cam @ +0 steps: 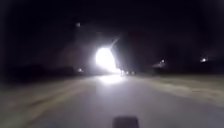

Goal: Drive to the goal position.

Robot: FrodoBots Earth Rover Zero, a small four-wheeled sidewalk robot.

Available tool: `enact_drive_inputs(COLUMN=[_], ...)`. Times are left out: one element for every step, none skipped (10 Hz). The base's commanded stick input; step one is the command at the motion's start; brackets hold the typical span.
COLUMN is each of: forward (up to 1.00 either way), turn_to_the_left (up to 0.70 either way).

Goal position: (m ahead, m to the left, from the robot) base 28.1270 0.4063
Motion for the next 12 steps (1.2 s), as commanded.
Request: enact_drive_inputs(forward=[1.00, 1.00, 1.00, 1.00, 1.00, 1.00, 1.00, 1.00, 1.00, 1.00, 1.00, 1.00], turn_to_the_left=[0.04, 0.05, 0.05, 0.05, 0.11, 0.23, 0.23, 0.10, 0.04, 0.05, 0.04, 0.04])
